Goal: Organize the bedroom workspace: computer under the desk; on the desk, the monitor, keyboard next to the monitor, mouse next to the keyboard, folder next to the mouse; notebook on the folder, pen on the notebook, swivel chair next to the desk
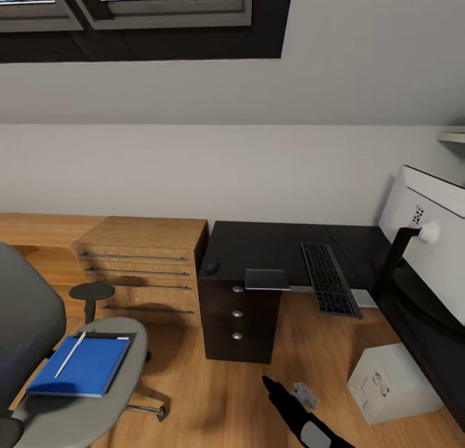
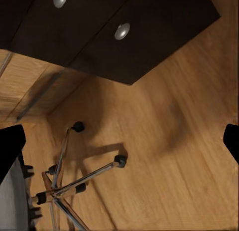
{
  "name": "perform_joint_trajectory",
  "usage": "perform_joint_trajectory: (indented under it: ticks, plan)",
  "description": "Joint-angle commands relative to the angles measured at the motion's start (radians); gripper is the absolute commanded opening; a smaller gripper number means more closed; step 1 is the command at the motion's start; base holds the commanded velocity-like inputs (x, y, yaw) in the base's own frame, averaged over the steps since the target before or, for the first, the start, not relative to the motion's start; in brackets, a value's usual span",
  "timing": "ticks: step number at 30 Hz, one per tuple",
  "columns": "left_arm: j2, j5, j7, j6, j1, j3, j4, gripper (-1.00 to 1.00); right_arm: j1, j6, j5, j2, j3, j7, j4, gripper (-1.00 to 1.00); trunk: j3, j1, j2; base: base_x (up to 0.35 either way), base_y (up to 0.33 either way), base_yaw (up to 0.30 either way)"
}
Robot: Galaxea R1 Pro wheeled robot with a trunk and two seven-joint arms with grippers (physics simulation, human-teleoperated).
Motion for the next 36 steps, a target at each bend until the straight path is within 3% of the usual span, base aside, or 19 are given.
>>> perform_joint_trajectory:
  ticks: [1,6,11,12,15,19,24,30,36]
  plan:
    - [-0.002,-0.003,-0.001,0.017,0.001,0.005,-0.018,1.0,-0.001,-0.028,0.012,0.003,-0.003,0.005,0.024,1.0,0.002,-0.004,0.007,0.0,0.0,0.0]
    - [-0.018,-0.004,-0.001,0.067,0.001,0.003,-0.083,1.0,-0.001,-0.129,0.089,0.003,0.004,0.005,0.096,1.0,0.018,-0.023,0.042,0.0,0.0,0.0]
    - [-0.041,-0.007,0.0,0.12,0.001,0.001,-0.131,1.0,0.006,-0.198,0.193,-0.011,0.008,0.005,0.121,1.0,0.034,-0.042,0.077,0.0,0.0,0.0]
    - [-0.047,-0.012,0.0,0.154,0.001,0.001,-0.15,1.0,0.015,-0.212,0.233,-0.019,0.009,0.005,0.126,1.0,0.037,-0.046,0.084,0.0,0.0,0.0]
    - [-0.054,-0.023,0.0,0.219,0.001,0.0,-0.183,1.0,0.031,-0.225,0.281,-0.034,0.01,0.005,0.13,1.0,0.046,-0.058,0.105,0.0,0.0,0.0]
    - [-0.063,-0.033,-0.001,0.301,0.001,0.001,-0.241,1.0,0.051,-0.233,0.319,-0.052,0.01,0.005,0.132,1.0,0.059,-0.073,0.133,0.0,0.0,0.0]
    - [-0.068,-0.037,-0.001,0.347,0.001,0.001,-0.295,1.0,0.074,-0.242,0.338,-0.074,0.01,0.006,0.133,1.0,0.074,-0.092,0.168,0.0,0.0,0.0]
    - [-0.066,-0.038,-0.003,0.354,0.001,0.002,-0.311,1.0,0.09,-0.269,0.367,-0.091,0.01,0.006,0.133,1.0,0.087,-0.107,0.196,0.0,0.0,0.0]
    - [-0.059,-0.036,-0.005,0.315,0.001,0.005,-0.279,1.0,0.095,-0.291,0.446,-0.096,0.01,0.005,0.135,1.0,0.087,-0.107,0.196,0.0,0.0,0.0]
